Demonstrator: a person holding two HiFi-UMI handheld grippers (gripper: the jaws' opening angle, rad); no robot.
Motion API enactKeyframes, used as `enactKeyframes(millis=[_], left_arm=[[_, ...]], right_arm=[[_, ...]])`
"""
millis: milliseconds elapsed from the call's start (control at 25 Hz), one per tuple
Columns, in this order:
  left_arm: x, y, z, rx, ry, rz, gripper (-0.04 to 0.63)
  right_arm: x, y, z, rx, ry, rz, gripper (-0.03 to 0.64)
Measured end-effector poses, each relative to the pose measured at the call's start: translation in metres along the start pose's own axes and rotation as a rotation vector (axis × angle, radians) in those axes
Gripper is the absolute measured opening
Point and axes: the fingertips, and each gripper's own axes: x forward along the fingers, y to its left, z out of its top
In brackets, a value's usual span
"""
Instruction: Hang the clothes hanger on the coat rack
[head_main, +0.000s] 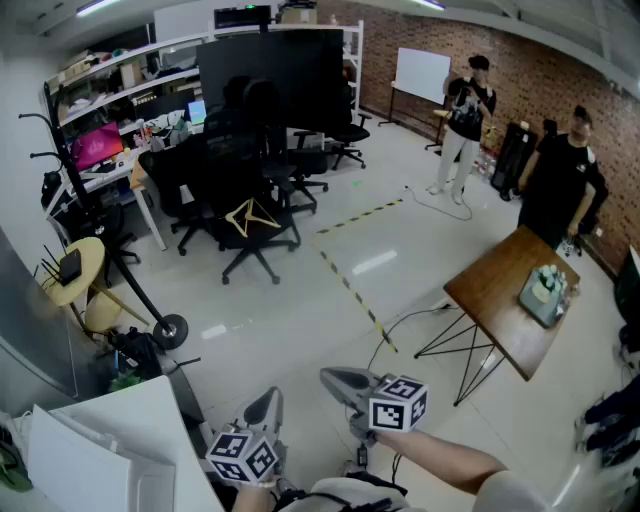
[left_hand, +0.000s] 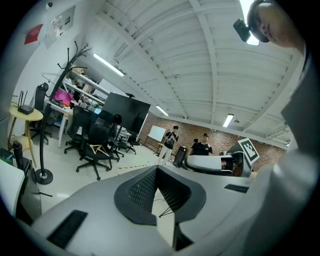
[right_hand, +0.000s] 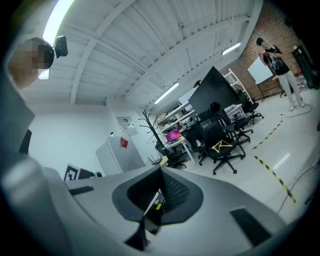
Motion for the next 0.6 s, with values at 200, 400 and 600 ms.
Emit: enactKeyframes(millis=[200, 400, 600], left_arm=[[0.009, 0.003, 0.003, -0.013, -0.009, 0.025, -0.011], [0.023, 0.010, 0.004, 0.004, 0.009, 0.058, -0.011], [0.043, 0.006, 0.007, 0.016, 0.013, 0.066, -0.011]], right_arm=[[-0.002, -0.013, 0.005, 0.028, -0.013, -0.005, 0.003], [0.003, -0.022, 0.002, 0.019, -0.002, -0.012, 0.003], [0.009, -0.028, 0.005, -0.060, 0.075, 0.029, 0.003]])
